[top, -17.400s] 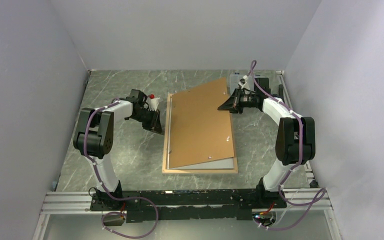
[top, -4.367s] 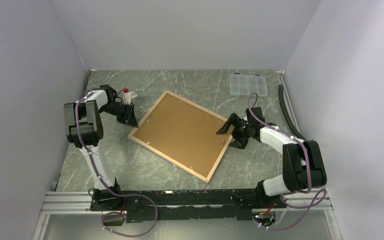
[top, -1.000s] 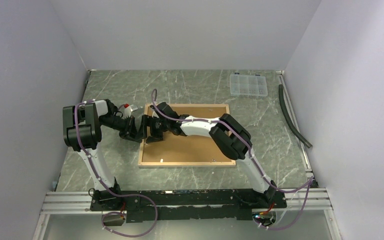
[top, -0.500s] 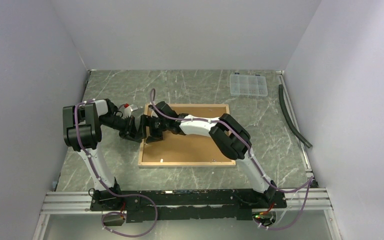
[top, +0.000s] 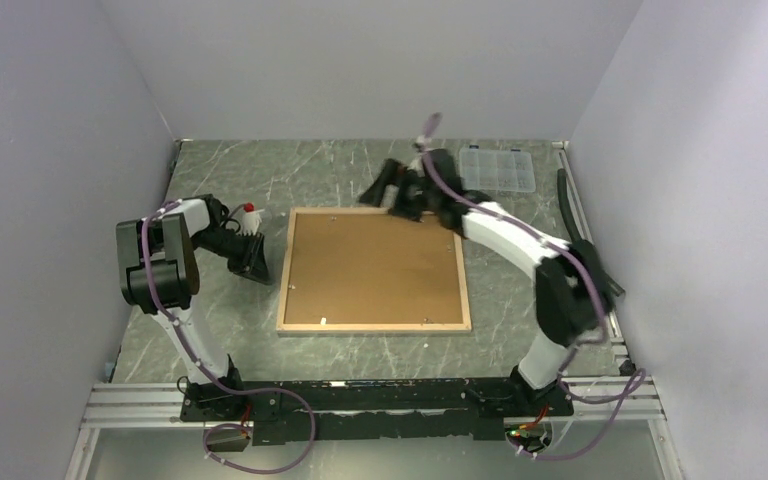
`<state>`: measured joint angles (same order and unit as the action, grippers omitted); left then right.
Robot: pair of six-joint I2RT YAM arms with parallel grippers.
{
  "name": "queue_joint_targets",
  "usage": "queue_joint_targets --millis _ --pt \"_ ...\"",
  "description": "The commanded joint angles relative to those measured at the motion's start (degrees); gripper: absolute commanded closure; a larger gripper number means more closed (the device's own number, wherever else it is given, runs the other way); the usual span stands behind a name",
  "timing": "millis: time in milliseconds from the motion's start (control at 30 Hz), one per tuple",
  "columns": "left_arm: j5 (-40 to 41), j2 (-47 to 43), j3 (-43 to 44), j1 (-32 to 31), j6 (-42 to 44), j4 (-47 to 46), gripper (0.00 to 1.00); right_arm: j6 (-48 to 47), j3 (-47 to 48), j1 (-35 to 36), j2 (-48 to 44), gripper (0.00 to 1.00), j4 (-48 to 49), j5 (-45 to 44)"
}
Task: Put the photo into the frame
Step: Adjust the photo frame at the center of the board.
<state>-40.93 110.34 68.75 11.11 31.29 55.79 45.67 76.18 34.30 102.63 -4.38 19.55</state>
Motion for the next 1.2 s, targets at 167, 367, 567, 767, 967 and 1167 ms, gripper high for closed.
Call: queue_joint_targets --millis 167,367,567,767,967,1167 --pt "8.6 -6.6 -8.8 -4.7 3.7 -5.4 0.78 -4.7 -23.0 -18.7 -20.4 0.0 -6.1 -12.2" --pt "12.6 -9.8 -12.4 -10.1 3.7 -7.2 0.8 -6.3 -29.2 -26.0 -21.0 0.0 -4.0 -10.5" --pt "14.7 -11.4 -14.2 -13.3 4.0 -7.4 0.81 -6.6 -27.8 -26.8 -13.8 0.0 -2.4 -8.8" --pt "15.3 -12.8 -15.6 -15.4 4.8 -6.3 0.81 -4.8 -23.8 -26.5 -5.7 0.0 1.4 -3.1" --pt "14.4 -14.5 -16.1 -19.6 5.9 -4.6 0.82 -3.5 -12.2 -20.9 4.4 0.0 -0.1 -0.6" --pt "13.1 -13.3 -15.8 -23.4 6.0 -3.1 0.81 -1.9 1.2 -14.5 13.3 0.0 -2.1 1.7"
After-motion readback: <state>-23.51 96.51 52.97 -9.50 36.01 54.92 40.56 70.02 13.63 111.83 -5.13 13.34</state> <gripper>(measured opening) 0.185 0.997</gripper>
